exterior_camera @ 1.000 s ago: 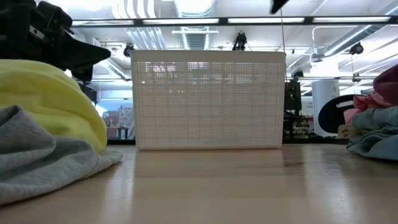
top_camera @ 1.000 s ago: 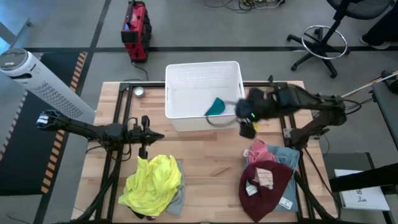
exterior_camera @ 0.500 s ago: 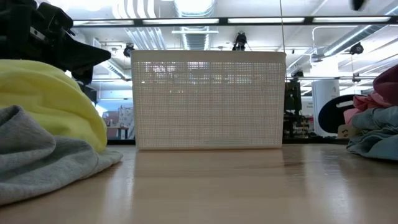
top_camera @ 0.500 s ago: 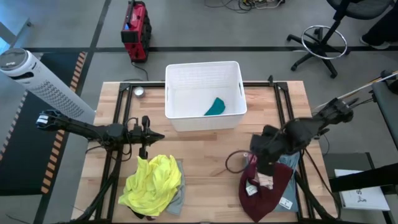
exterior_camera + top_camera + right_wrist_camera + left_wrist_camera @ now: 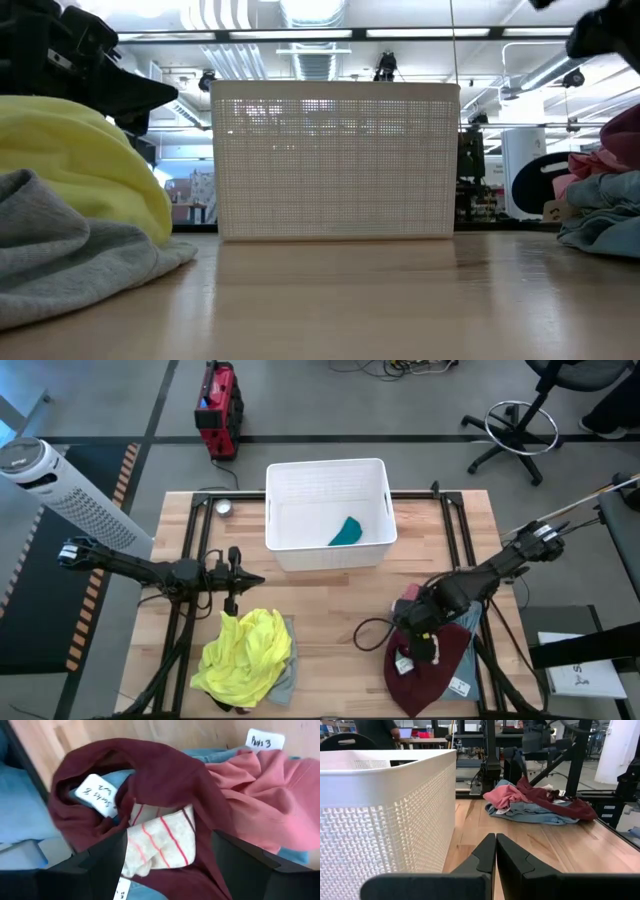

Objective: Sort clothes
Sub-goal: Put the striped sock into the white laundry bin

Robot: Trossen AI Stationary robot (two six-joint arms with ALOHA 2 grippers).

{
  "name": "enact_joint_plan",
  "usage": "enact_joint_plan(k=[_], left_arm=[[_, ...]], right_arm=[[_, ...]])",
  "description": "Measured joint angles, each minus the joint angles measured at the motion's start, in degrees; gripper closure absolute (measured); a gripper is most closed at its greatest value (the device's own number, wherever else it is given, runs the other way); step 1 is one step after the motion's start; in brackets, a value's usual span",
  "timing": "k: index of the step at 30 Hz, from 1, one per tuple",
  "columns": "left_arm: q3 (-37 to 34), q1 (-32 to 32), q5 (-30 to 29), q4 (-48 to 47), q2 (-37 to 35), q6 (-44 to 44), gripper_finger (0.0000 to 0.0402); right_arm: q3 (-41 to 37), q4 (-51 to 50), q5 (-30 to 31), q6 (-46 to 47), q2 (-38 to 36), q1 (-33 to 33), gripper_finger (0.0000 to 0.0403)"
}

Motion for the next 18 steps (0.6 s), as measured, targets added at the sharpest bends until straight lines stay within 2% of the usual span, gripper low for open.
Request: enact_joint_plan(k=[13,16,18], left_arm=[[0.0,0.0,0.0,0.0,0.0,0.1,0.0402],[0.0,0.0,0.0,0.0,0.0,0.1,0.0402],[0.0,0.0,0.0,0.0,0.0,0.1,0.0402]], right_arm=[[-9.4,9.6,-2.6,4.3,0.0,1.0,0.0136],[-10.6,9.5,-2.4,6.3,0.0,1.0,0.0165],[-11.3,9.5,-2.4,6.9,0.0,1.0,0.0202]])
